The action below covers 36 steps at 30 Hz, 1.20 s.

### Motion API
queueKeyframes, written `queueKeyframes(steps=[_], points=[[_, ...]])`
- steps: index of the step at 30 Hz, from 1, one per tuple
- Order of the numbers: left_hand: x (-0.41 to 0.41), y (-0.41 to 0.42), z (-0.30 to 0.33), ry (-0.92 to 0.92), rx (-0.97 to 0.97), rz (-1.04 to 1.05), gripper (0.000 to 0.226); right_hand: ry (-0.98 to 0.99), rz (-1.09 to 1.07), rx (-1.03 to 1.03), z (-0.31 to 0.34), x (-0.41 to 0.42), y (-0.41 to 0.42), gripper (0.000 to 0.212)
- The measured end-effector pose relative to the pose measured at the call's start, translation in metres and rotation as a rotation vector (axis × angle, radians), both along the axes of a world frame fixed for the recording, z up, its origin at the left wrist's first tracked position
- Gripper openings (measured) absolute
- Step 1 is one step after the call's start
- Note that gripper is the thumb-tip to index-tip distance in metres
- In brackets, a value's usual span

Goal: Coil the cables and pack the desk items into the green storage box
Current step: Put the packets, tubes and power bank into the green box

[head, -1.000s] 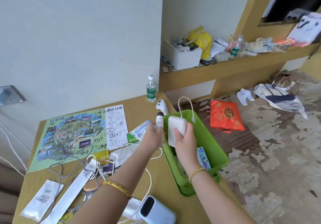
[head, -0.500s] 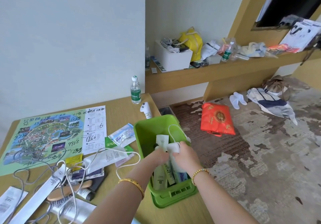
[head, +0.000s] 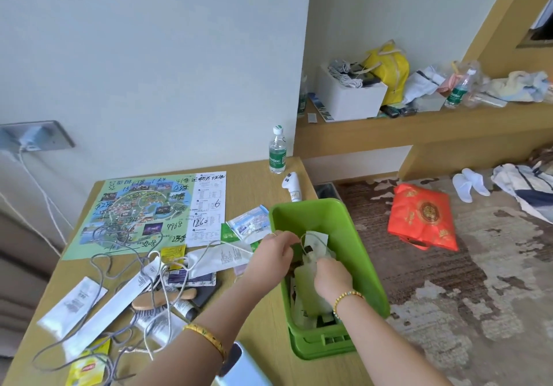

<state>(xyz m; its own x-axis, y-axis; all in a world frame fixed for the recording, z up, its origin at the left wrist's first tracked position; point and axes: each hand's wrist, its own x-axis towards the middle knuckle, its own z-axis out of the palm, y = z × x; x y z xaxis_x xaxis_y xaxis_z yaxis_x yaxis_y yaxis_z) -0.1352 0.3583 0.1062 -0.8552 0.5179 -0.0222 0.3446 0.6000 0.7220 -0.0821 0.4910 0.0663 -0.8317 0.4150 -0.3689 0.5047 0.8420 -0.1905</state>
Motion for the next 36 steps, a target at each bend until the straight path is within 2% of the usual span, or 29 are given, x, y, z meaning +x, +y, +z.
queueKeyframes(steps=[4, 7, 11, 14, 16, 20, 25, 29, 31, 33, 36], points=[[0.000, -0.030, -0.010, 0.008, 0.048, 0.088, 0.035, 0.122, 0.029, 0.015, 0.004, -0.004, -0.016, 0.027], [-0.006, -0.055, -0.014, -0.019, 0.065, 0.186, 0.034, 0.284, 0.036, -0.012, 0.017, -0.015, -0.037, 0.028], [-0.018, -0.095, -0.023, -0.009, 0.022, 0.273, 0.034, 0.580, 0.123, -0.061, 0.035, -0.028, -0.082, 0.027], [-0.021, -0.131, -0.033, -0.044, -0.052, 0.297, 0.035, 0.642, 0.254, -0.070, 0.036, -0.032, -0.120, 0.027], [-0.020, -0.155, -0.043, -0.087, -0.166, 0.251, 0.036, 0.581, 0.320, -0.108, 0.027, -0.030, -0.144, 0.026], [-0.008, -0.203, -0.070, -0.168, -0.401, 0.141, 0.043, 0.304, 0.389, -0.191, -0.009, -0.014, -0.182, 0.024], [0.008, -0.259, -0.096, -0.212, -0.567, 0.046, 0.046, 0.016, 0.389, -0.221, -0.048, 0.002, -0.217, 0.032], [0.015, -0.293, -0.107, -0.267, -0.638, -0.007, 0.072, -0.033, 0.437, -0.209, -0.063, 0.004, -0.243, 0.042], [0.015, -0.301, -0.109, -0.264, -0.689, 0.012, 0.064, -0.062, 0.436, -0.180, -0.069, 0.005, -0.252, 0.043], [0.012, -0.304, -0.107, -0.236, -0.666, 0.099, 0.045, -0.110, 0.431, -0.046, -0.072, 0.005, -0.256, 0.036], [0.003, -0.301, -0.100, -0.061, -0.562, 0.263, 0.025, -0.081, 0.373, 0.071, -0.072, 0.004, -0.257, 0.031]])
